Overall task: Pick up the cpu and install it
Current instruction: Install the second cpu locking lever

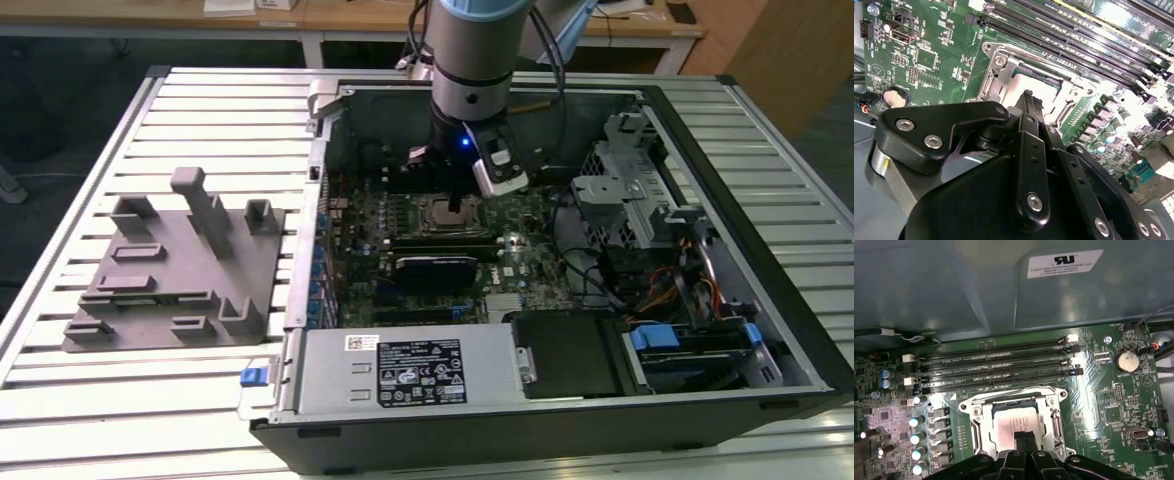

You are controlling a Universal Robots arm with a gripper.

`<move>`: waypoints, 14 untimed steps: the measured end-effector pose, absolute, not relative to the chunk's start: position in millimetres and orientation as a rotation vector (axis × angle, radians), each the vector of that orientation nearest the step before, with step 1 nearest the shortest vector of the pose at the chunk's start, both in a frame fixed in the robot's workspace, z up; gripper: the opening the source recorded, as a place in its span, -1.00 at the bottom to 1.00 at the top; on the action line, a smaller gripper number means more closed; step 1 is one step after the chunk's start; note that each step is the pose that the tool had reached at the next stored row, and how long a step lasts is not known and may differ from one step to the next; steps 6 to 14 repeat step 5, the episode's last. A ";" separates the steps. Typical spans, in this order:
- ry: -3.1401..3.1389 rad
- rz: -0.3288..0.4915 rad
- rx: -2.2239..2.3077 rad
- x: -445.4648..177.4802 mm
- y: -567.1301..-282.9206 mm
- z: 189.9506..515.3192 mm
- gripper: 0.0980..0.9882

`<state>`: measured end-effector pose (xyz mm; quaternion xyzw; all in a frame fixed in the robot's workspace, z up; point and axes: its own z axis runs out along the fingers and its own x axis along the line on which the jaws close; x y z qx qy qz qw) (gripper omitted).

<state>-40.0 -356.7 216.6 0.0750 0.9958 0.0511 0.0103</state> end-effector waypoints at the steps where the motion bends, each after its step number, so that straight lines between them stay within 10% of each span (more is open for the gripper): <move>1: 3.108 0.159 0.234 -40.0 -356.7 216.6 -0.98; 14: 3.108 0.159 0.234 -40.0 -356.6 216.6 -0.98</move>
